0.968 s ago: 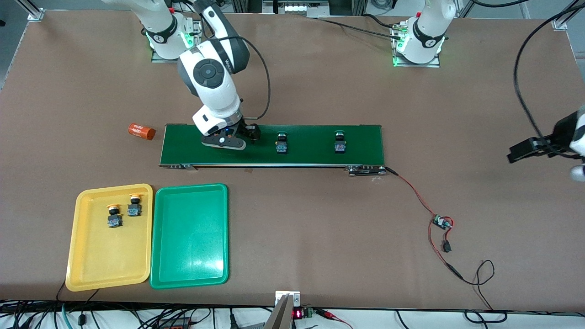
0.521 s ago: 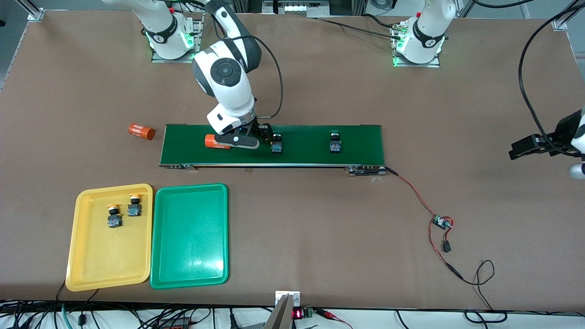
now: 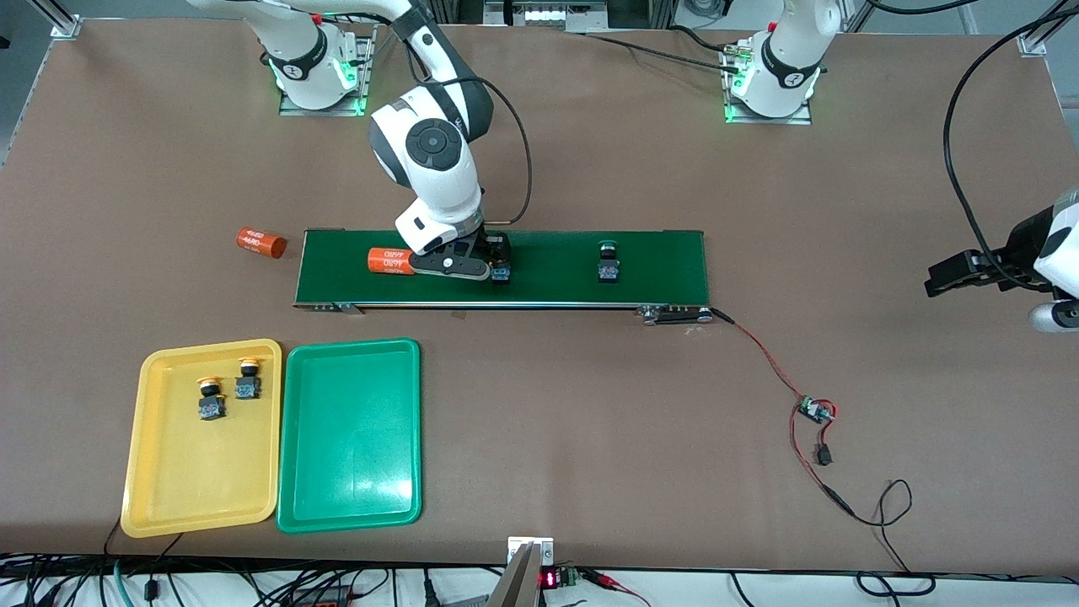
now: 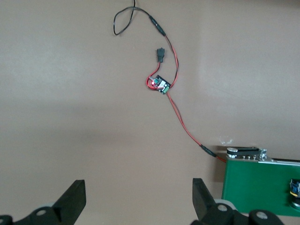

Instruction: Sort buttons by color to trays

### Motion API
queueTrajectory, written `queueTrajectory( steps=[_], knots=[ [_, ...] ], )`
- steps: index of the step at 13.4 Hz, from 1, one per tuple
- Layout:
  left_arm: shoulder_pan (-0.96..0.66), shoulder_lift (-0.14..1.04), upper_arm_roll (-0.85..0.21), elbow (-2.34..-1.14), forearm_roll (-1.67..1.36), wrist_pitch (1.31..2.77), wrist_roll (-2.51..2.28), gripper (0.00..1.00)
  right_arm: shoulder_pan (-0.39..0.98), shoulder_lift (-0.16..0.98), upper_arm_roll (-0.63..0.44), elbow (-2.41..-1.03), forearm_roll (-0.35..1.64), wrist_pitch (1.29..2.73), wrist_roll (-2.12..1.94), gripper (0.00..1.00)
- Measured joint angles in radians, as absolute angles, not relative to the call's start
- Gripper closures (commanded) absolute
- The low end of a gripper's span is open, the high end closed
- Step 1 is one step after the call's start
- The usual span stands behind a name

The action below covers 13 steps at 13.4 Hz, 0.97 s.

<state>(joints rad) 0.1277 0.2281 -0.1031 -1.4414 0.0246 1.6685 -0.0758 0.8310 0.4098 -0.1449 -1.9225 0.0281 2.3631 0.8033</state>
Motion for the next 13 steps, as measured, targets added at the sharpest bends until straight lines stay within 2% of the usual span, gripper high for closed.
queueTrajectory(
  steps=[5, 9, 11, 12, 13],
  knots=[
    [0.128, 0.125, -0.103, -1.606, 0.025, 1.757, -0.076, 0.00, 0.833, 0.410, -0.145, -1.922, 0.028, 2.367, 0.803, 0.00],
    [0.128, 0.110, -0.102, -1.600, 0.025, 1.753, -0.076, 0.00, 0.837, 0.422, -0.145, -1.922, 0.028, 2.370, 0.803, 0.00],
    [0.129, 0.109, -0.100, -1.573, 0.025, 1.730, -0.075, 0.00, 0.838, 0.442, -0.145, -1.922, 0.028, 2.383, 0.803, 0.05],
    [0.130, 0.109, -0.100, -1.566, 0.025, 1.711, -0.072, 0.00, 0.838, 0.453, -0.145, -1.922, 0.028, 2.389, 0.803, 0.13],
    [0.130, 0.109, -0.100, -1.562, 0.025, 1.699, -0.068, 0.00, 0.839, 0.465, -0.145, -1.922, 0.028, 2.393, 0.803, 0.26]
  ],
)
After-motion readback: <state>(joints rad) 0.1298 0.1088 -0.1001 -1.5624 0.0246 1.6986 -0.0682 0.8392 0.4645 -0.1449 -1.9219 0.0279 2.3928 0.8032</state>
